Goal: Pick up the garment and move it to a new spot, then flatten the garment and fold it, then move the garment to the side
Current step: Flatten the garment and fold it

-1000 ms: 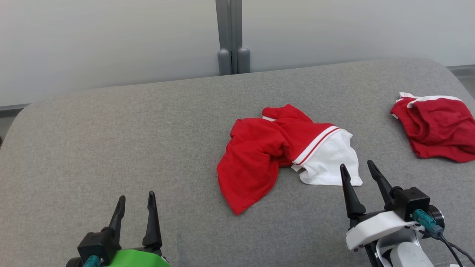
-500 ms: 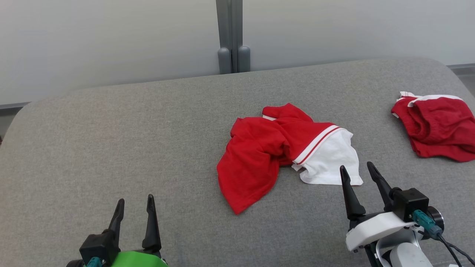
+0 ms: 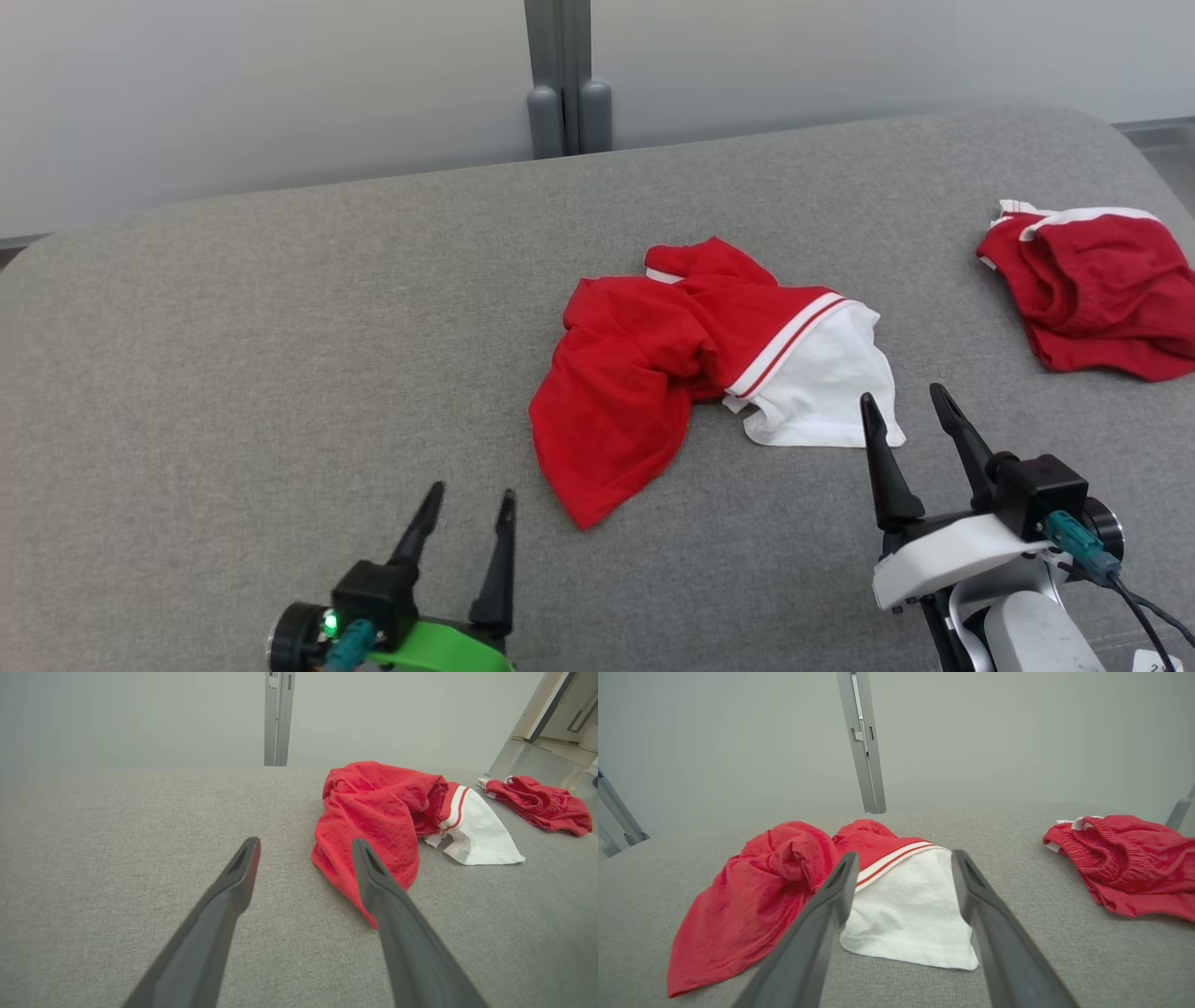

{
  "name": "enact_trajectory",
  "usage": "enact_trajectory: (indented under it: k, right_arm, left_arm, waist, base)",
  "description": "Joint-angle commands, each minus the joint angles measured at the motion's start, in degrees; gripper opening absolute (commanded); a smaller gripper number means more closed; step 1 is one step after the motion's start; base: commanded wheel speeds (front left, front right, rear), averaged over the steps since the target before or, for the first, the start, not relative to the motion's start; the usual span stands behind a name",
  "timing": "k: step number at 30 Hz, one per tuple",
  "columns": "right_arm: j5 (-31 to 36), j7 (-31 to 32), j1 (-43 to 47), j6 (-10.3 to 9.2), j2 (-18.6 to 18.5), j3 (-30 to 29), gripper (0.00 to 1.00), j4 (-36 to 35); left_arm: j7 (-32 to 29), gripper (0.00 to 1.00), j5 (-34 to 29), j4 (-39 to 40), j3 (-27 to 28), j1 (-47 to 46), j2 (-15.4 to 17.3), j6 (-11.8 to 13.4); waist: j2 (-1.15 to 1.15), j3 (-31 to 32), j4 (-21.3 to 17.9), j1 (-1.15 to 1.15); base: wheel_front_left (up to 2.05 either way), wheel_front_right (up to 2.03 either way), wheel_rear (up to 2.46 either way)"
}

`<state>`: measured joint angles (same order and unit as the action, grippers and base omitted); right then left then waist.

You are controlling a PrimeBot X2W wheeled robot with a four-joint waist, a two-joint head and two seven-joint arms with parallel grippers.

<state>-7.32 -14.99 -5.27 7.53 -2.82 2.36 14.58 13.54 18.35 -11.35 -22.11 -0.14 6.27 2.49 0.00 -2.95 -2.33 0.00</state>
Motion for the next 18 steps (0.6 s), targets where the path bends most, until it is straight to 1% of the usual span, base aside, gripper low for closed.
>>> enact_trajectory:
  k: [1,5,9,13,15,17,18]
  right_arm:
    - [0.25,-0.24,-0.99,-0.09,-0.14,0.03,1.00,-0.38]
    - [0.08,-0.22,-1.93,-0.09,-0.14,0.50,1.00,-0.75]
    - [-0.15,-0.22,-2.80,-0.09,-0.13,0.65,1.00,-1.11]
    - [-0.30,-0.23,-3.32,-0.09,-0.11,0.45,1.00,-1.13]
    - [-0.69,-0.23,-3.41,-0.09,-0.12,0.40,1.00,-1.34]
    - [-0.70,-0.23,-3.32,-0.09,-0.12,0.11,1.00,-1.49]
    - [-0.73,-0.23,-3.24,-0.09,-0.12,0.03,1.00,-1.51]
  left_arm:
    - [-0.53,1.00,-0.49,-1.27,-1.39,-1.82,-0.47,-0.83]
    - [-2.32,1.00,-0.80,-6.97,-4.42,-5.11,-1.50,-2.18]
    - [-2.73,1.00,0.29,-12.64,-5.31,-8.37,-2.40,-2.79]
    - [-3.27,1.00,1.68,-17.40,-5.21,-11.12,-2.75,-2.08]
    - [-2.94,1.00,2.51,-20.16,-5.27,-12.38,-2.90,-2.26]
    - [-2.31,1.00,2.92,-21.45,-5.41,-13.07,-2.98,-2.50]
    - [-1.98,0.79,3.22,-21.91,-5.54,-13.39,-3.01,-2.72]
  waist:
    - [0.00,-1.68,-1.32,0.00]
    - [0.00,-3.82,-3.25,0.00]
    - [0.00,-5.82,-5.54,0.00]
    - [0.00,-7.29,-7.62,0.00]
    - [0.00,-7.91,-8.81,0.00]
    - [0.00,-8.09,-9.20,0.00]
    - [0.00,-8.14,-9.31,0.00]
  base:
    - [0.00,0.00,0.00]
    - [0.00,0.00,0.00]
    - [0.00,0.00,0.00]
    - [0.00,0.00,0.00]
    - [0.00,0.00,0.00]
    - [0.00,0.00,0.00]
    - [0.00,0.00,0.00]
